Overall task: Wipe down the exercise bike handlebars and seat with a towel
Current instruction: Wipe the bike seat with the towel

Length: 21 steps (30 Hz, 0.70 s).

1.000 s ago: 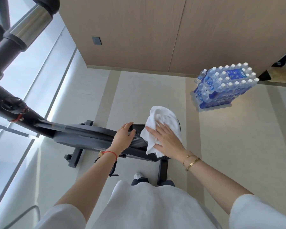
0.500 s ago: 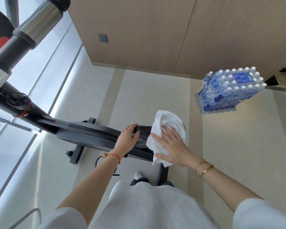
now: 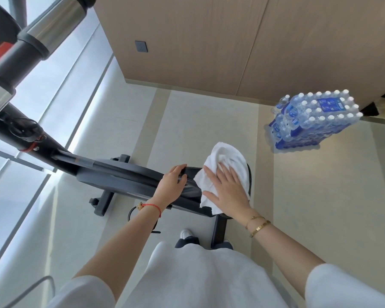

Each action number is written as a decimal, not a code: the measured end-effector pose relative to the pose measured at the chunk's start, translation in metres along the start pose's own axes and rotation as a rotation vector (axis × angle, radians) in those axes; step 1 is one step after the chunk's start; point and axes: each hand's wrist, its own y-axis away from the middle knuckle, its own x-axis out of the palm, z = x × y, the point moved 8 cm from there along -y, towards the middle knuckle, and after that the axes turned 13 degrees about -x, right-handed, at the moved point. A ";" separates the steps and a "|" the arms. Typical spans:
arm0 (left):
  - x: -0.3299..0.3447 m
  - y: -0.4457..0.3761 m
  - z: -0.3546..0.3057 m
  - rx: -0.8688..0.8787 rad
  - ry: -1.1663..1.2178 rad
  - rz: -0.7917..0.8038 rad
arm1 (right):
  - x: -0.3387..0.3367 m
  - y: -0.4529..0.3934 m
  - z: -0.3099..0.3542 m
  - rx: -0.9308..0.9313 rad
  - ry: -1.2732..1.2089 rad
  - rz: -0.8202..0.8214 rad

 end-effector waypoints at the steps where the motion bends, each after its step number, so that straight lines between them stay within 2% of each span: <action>1: 0.000 0.000 0.000 -0.005 0.001 -0.003 | 0.001 0.001 -0.004 0.005 -0.019 -0.004; 5: 0.001 -0.001 -0.002 -0.013 -0.004 0.003 | 0.000 -0.024 -0.028 0.065 -0.106 0.015; 8: 0.000 0.001 -0.003 -0.028 0.010 0.000 | -0.007 -0.058 -0.037 0.073 -0.078 0.091; 10: -0.001 0.003 -0.005 -0.027 0.016 -0.003 | -0.007 -0.077 -0.032 0.058 -0.102 0.213; 13: -0.003 0.004 -0.008 -0.012 0.022 -0.007 | 0.010 -0.097 -0.024 0.080 -0.250 0.506; 15: -0.003 0.005 -0.008 -0.021 0.037 -0.007 | 0.014 -0.107 -0.021 0.088 -0.320 0.585; 19: -0.002 0.004 -0.008 -0.038 0.026 -0.010 | 0.015 -0.103 -0.025 0.062 -0.334 0.553; 21: -0.002 0.003 -0.007 -0.048 0.009 -0.015 | 0.011 -0.094 -0.032 0.001 -0.237 0.435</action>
